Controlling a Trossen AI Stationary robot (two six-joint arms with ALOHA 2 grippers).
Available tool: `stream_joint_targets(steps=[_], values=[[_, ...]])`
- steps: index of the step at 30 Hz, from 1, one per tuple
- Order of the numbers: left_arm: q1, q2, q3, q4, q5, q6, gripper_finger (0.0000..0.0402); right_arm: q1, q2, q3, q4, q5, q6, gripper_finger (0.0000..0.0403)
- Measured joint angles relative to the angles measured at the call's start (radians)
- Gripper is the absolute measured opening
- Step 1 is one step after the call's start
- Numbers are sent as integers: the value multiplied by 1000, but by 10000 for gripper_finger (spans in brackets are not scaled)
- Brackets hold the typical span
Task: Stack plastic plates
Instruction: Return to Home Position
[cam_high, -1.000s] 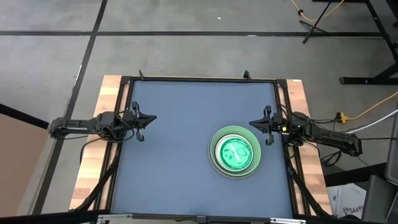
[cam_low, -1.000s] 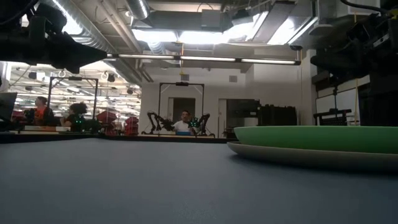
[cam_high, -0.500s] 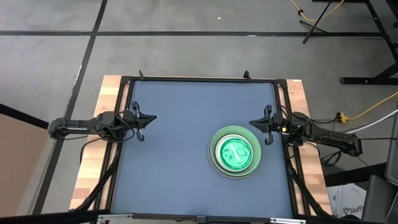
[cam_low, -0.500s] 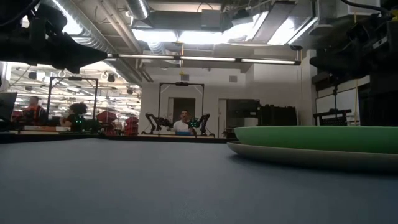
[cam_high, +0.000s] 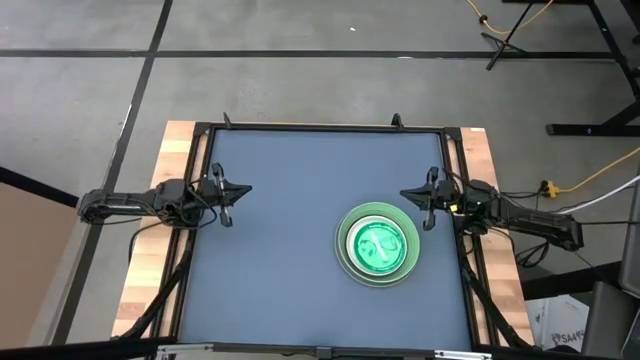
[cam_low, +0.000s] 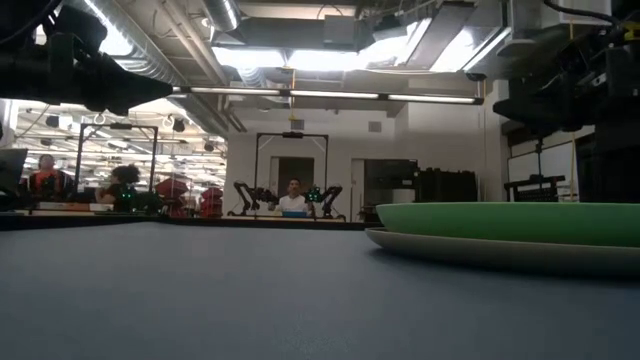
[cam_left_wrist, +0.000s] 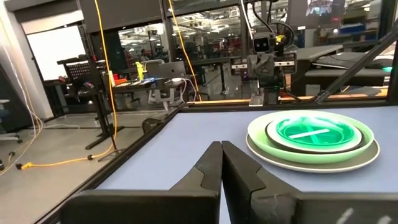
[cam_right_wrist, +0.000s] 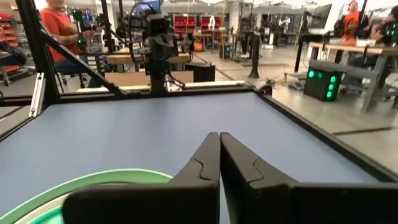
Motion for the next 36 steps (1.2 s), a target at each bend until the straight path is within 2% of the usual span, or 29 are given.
stream_joint_targets(steps=[5, 15, 36], values=[[0, 0, 0, 0, -4, 0, 0, 0, 63, 0, -6, 36, 77, 1], [0, 0, 0, 0, -5, 0, 0, 0, 209, 0, -7, 34, 82, 1], [0, 0, 0, 0, -5, -1, 0, 0, 218, 0, -2, 13, 84, 1]])
